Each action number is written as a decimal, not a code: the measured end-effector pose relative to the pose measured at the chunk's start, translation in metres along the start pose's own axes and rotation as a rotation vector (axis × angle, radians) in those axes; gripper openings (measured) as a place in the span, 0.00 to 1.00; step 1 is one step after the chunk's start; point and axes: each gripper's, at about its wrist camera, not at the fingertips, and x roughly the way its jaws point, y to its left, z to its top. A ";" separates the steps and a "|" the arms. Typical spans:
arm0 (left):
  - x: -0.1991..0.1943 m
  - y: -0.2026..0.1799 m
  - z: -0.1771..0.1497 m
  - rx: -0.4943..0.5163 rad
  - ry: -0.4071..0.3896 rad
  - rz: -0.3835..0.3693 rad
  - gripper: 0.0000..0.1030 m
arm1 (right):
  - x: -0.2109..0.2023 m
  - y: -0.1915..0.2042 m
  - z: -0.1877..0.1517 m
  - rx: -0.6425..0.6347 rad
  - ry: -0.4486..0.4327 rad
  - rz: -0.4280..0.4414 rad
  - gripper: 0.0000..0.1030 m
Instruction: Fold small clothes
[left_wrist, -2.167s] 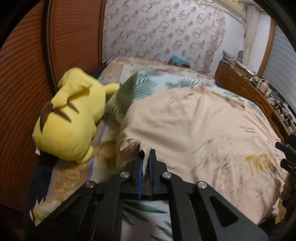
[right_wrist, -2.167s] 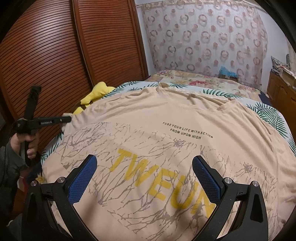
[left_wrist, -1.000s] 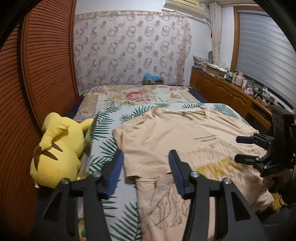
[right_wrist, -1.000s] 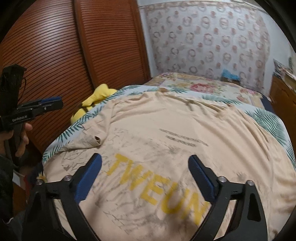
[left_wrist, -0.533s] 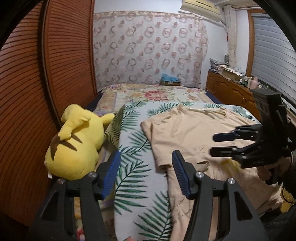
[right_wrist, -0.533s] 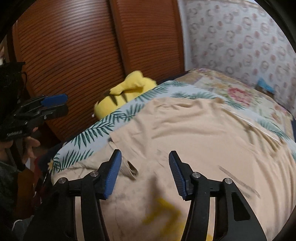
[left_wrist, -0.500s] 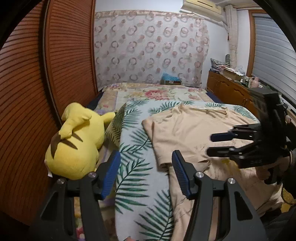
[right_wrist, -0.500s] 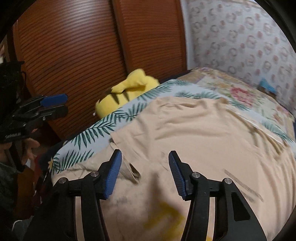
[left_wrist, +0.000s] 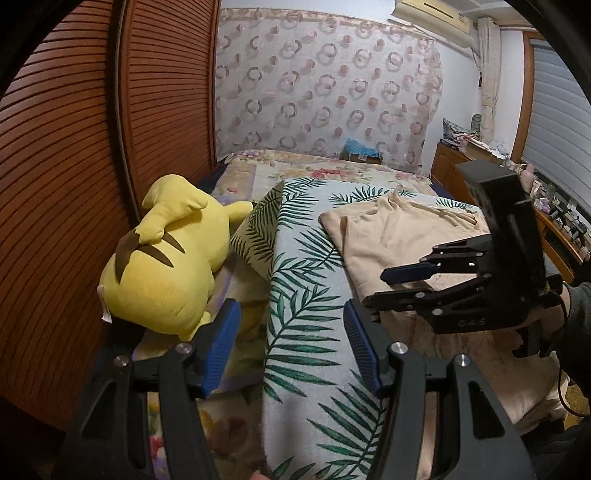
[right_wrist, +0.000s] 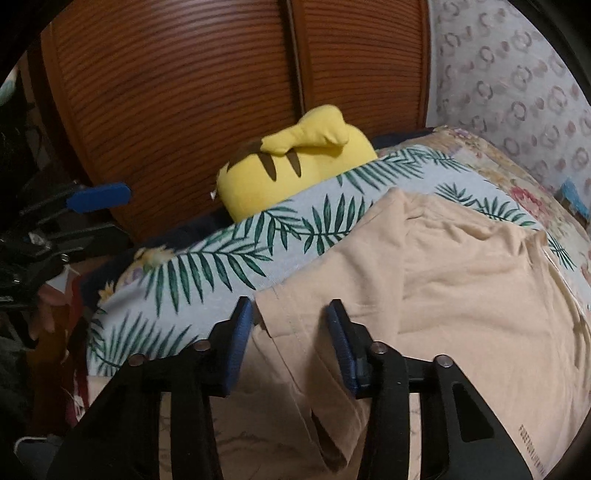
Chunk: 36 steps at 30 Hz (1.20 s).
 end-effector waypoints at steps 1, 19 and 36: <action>0.000 0.000 -0.001 0.001 0.000 0.000 0.56 | 0.001 0.000 0.000 -0.010 -0.002 -0.022 0.24; 0.014 -0.034 0.000 0.042 0.019 -0.063 0.56 | -0.083 -0.073 -0.025 0.258 -0.158 -0.130 0.02; 0.024 -0.051 0.001 0.071 0.045 -0.079 0.56 | -0.032 -0.077 0.003 0.184 -0.096 -0.079 0.55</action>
